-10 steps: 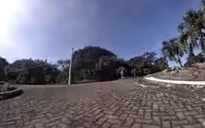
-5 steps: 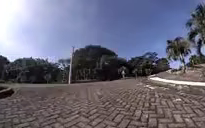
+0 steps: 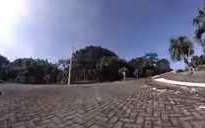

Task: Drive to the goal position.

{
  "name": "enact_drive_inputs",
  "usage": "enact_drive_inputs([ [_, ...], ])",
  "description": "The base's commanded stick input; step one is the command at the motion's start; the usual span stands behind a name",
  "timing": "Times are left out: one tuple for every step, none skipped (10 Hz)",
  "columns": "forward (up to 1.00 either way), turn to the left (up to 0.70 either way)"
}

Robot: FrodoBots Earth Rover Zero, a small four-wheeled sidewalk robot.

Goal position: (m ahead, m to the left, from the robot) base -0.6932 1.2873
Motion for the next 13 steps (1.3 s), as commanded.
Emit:
enact_drive_inputs([
  [1.0,0.0],
  [1.0,0.0],
  [1.0,0.0],
  [1.0,0.0],
  [1.0,0.0],
  [1.0,0.0],
  [1.0,0.0],
  [1.0,0.0],
  [1.0,0.0],
  [1.0,0.0],
  [1.0,0.0],
  [1.0,0.0],
  [1.0,0.0],
])
